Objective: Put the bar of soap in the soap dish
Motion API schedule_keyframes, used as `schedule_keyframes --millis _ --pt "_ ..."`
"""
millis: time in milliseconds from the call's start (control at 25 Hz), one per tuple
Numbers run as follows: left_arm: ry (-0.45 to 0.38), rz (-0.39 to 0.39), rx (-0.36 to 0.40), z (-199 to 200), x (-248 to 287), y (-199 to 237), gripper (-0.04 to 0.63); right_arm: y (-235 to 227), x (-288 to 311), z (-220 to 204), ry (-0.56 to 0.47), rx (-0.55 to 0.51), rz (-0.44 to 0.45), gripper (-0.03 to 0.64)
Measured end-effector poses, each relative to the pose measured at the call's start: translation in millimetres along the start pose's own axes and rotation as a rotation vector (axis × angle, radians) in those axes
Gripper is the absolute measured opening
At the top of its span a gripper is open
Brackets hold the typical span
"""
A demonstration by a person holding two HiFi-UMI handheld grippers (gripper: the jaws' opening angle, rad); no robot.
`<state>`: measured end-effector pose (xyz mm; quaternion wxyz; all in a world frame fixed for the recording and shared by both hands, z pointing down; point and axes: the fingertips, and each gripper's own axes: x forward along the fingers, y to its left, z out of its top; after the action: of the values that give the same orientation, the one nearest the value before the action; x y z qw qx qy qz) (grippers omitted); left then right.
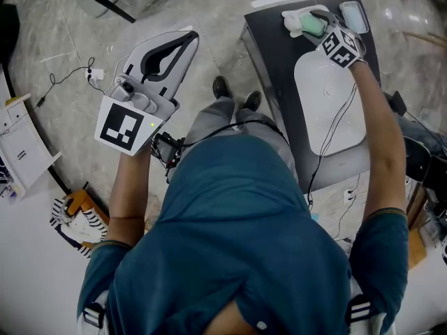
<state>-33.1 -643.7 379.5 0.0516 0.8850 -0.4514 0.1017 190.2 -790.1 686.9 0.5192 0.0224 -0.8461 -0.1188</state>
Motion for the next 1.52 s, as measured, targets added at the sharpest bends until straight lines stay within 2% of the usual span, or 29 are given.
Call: schedule_keyframes --millis 200,400,800,1240,1520 --pt "0.002 0.019 -0.01 -7 -4 6 0.003 1 6 0 0.056 -0.179 0.078 0.295" --pt "0.006 0.035 -0.018 -10 -8 8 0.003 -1 10 -8 0.101 -0.298 0.139 0.295" --pt "0.013 0.056 -0.027 -15 -18 8 0.003 -5 12 -19 0.187 -0.454 0.256 0.295" --pt "0.011 0.058 -0.037 -18 -21 9 0.003 -5 12 -22 0.317 -0.698 0.374 0.278" --pt "0.007 0.057 -0.03 -22 -28 -1 0.003 5 10 -30 0.352 -0.757 0.392 0.278"
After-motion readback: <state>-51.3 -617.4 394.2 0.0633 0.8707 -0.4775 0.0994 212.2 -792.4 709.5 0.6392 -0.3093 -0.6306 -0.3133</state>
